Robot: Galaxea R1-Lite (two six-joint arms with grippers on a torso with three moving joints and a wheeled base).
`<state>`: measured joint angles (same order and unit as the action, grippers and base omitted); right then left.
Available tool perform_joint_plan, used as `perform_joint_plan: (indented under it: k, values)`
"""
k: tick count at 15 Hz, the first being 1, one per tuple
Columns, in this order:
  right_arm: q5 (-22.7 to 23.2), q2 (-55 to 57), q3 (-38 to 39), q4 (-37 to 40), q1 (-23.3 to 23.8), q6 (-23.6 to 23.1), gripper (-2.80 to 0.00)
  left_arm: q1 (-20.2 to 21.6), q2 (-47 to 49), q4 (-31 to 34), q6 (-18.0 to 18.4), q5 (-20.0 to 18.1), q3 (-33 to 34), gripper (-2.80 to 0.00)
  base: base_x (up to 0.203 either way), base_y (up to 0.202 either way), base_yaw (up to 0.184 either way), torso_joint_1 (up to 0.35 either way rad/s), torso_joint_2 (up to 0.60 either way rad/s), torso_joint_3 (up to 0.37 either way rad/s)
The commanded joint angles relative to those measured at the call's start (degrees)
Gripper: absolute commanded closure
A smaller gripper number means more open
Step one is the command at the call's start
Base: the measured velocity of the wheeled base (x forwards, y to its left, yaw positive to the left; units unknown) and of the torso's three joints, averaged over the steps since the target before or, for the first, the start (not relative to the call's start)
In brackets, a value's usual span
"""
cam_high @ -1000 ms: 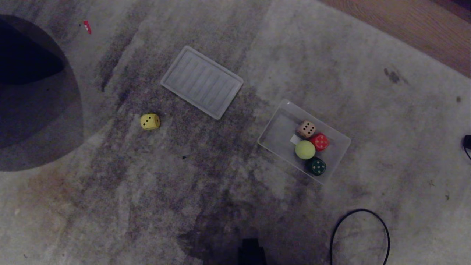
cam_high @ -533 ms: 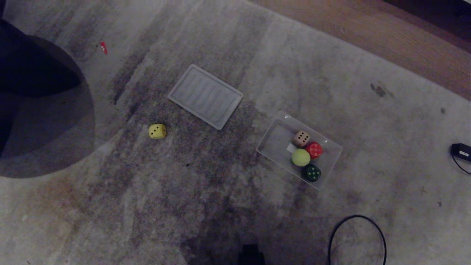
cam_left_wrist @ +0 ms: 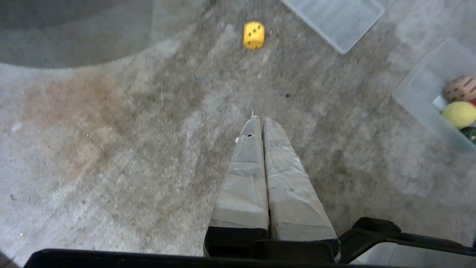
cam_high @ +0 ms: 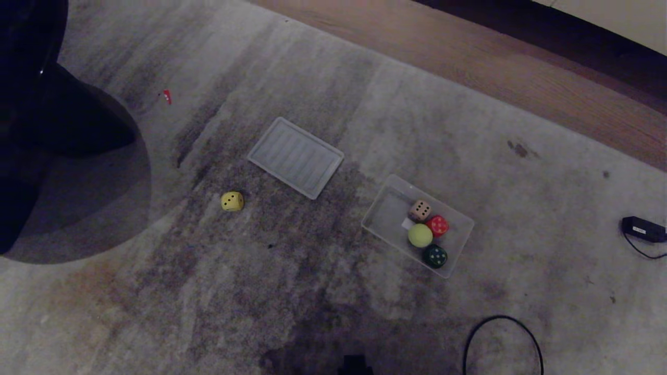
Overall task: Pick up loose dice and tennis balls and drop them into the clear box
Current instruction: Pick up toys out of the box
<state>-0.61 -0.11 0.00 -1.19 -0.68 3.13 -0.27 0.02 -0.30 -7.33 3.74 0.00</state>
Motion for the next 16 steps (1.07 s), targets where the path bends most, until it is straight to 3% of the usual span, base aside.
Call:
perform_joint_plan:
  k: [1,16]
  values:
    - [0.0,0.1,0.4,0.0,0.0,0.1,0.0,0.0,0.1,0.0,-0.1,0.0,0.1,0.0,0.0,0.0,0.0,0.002,0.0,0.203]
    - [0.0,0.1,0.4,0.0,0.0,0.0,0.0,0.0,0.1,0.0,-0.1,0.0,0.1,0.0,0.0,0.0,0.0,0.003,0.0,0.203]
